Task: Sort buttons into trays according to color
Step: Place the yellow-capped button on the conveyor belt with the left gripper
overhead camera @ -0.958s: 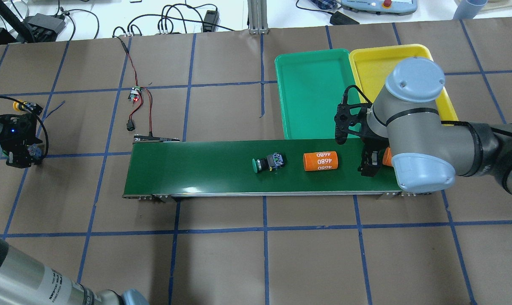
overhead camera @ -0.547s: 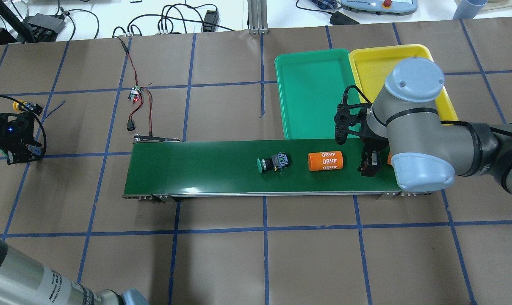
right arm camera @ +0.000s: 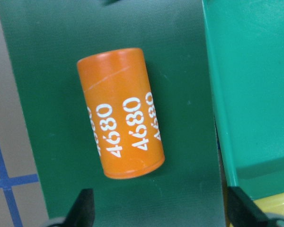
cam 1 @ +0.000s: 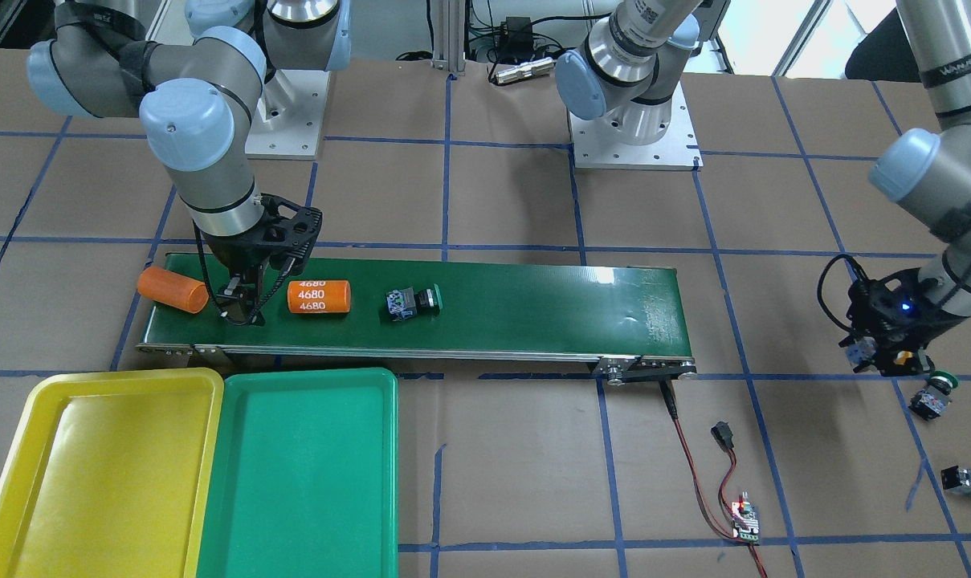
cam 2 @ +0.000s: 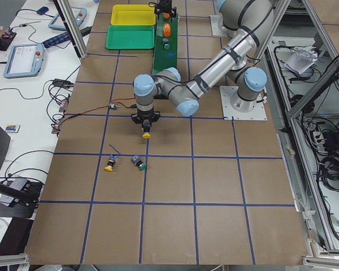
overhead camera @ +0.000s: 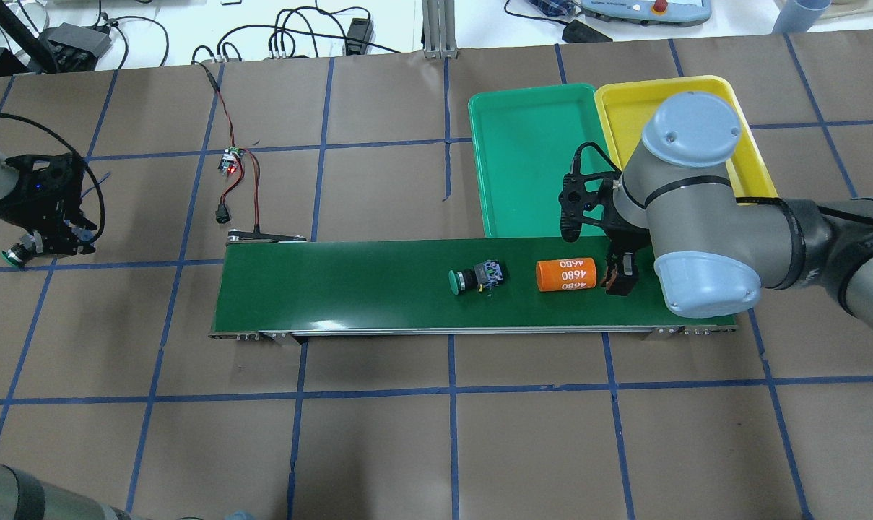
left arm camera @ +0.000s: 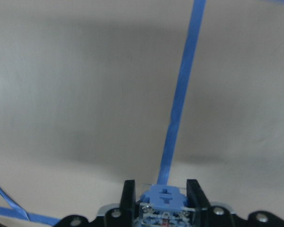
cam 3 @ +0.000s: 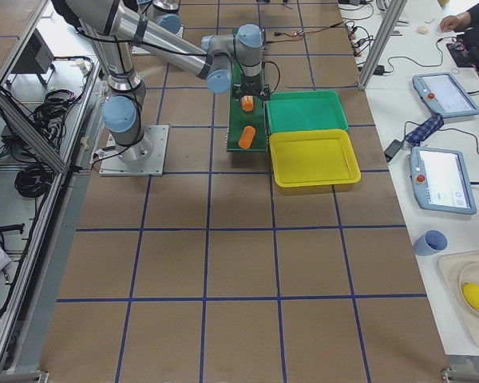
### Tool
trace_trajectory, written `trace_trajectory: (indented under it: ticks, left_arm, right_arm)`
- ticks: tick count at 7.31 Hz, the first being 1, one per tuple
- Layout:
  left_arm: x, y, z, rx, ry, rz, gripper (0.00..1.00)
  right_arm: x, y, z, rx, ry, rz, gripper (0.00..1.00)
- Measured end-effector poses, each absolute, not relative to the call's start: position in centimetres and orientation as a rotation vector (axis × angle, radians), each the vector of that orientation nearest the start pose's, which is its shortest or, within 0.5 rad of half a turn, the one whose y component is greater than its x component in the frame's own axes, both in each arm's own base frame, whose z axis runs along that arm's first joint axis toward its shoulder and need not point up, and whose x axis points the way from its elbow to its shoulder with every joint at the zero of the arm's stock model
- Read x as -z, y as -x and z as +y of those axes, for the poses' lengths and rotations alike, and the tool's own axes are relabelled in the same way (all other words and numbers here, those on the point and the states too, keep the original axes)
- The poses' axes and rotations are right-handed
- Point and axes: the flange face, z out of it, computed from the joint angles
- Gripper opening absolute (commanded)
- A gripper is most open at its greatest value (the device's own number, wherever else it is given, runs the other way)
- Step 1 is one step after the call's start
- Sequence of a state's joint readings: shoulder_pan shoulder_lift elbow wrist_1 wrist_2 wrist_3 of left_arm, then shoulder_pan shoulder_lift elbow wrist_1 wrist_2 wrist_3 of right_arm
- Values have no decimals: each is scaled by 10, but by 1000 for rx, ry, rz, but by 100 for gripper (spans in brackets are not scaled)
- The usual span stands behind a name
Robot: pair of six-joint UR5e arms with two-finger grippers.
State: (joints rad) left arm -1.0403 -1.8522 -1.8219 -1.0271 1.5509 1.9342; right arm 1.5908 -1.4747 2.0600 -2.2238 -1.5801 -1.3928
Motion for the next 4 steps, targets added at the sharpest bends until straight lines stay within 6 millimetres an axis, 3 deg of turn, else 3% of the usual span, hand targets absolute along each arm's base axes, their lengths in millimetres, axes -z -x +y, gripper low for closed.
trace_trajectory:
  ticks: [2,3,4]
  left_arm:
    - [-279,-39,-528,10,-2023,2431,0]
    - [-279,1,-517,2,-2016,2442,0]
    - [-280,27,-510,2,-2005,2454,0]
  right_arm:
    - [-278,-146,-472,92,2097,2418,100]
    - [-277,-147,-471,94,2104,2414,100]
    - [-276,-149,-469,92,2110,2409,100]
